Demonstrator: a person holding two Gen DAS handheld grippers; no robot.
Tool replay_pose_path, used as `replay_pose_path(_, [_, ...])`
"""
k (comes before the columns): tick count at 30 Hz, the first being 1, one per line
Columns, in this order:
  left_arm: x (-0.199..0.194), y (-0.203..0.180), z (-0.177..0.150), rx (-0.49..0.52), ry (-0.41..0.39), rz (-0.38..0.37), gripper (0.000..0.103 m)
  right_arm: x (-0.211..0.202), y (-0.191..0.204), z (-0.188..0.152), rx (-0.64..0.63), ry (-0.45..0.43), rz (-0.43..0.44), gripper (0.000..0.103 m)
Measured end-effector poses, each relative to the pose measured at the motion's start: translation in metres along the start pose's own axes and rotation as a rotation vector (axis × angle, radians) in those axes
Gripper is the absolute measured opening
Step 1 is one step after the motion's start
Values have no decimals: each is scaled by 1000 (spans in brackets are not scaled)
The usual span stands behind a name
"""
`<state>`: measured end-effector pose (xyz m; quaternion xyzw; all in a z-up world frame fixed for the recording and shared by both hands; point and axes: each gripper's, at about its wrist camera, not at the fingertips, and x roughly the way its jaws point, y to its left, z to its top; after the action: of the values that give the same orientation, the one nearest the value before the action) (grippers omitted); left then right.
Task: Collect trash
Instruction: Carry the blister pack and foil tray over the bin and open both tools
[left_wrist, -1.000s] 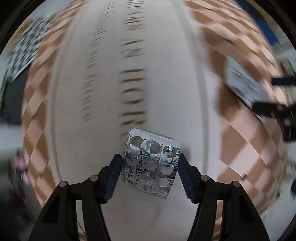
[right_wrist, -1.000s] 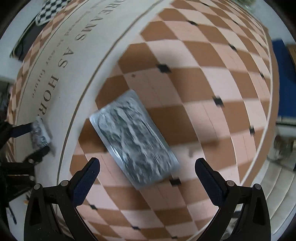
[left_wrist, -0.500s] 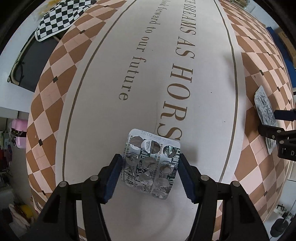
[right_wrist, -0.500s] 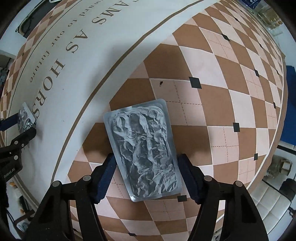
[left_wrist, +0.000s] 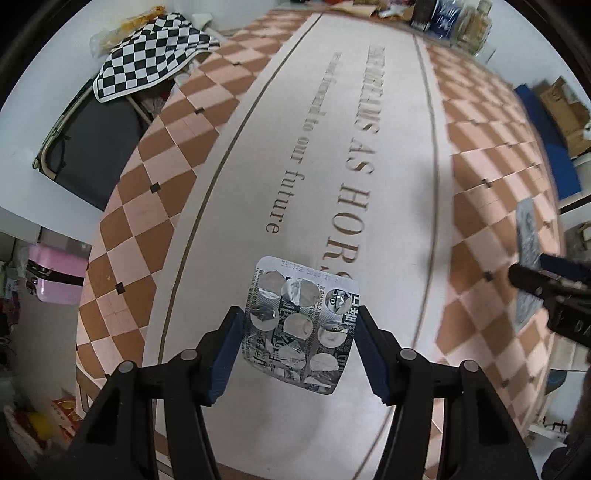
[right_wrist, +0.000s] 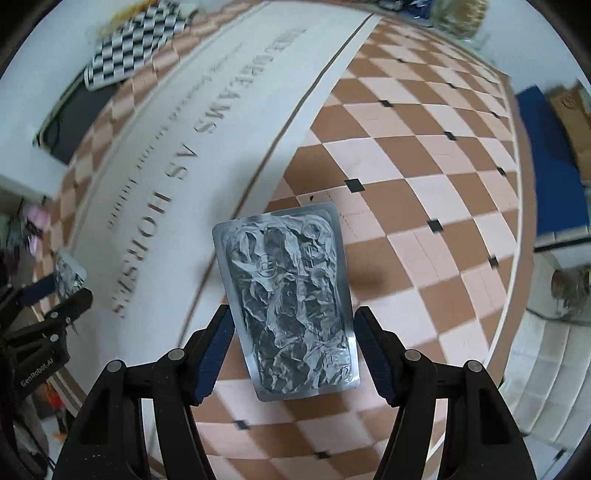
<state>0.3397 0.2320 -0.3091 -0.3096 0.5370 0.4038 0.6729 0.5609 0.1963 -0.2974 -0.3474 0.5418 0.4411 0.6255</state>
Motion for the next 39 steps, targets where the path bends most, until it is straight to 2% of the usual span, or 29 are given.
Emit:
replay_pose_path(7, [-47,17,-28,21,-84,-62,56,-43,26,-56,110,-86,44,68])
replay_pose_path(9, [-48,27,-36,35,-105,-80,56,-53,39,-76,135,-112,48,68])
replay_pose_path(15, [-73,62,-98,120,-145,-154,56,-74,92,-158,243,-162,38,68])
replay_pose_path(20, [-86,99,-158,195,-131,-210,56,-91,136,-242,382,-190,51,68])
replay_pose_path(25, [-81,131,-214,219,-57,-238,56,-90,179,-329,492,-176,92,68])
replay_pose_path(29, [-55,152,-263,214,53,-245,56,-66,209,-393,552,-101,149,68])
replay_pose_path(35, [8,168,-322,169,199,-222,56,-2,237,-470,609,30,206,68])
replay_pose_path(39, [72,160,-343,152,269,-213,56,55,237,-498,626,91,219,68])
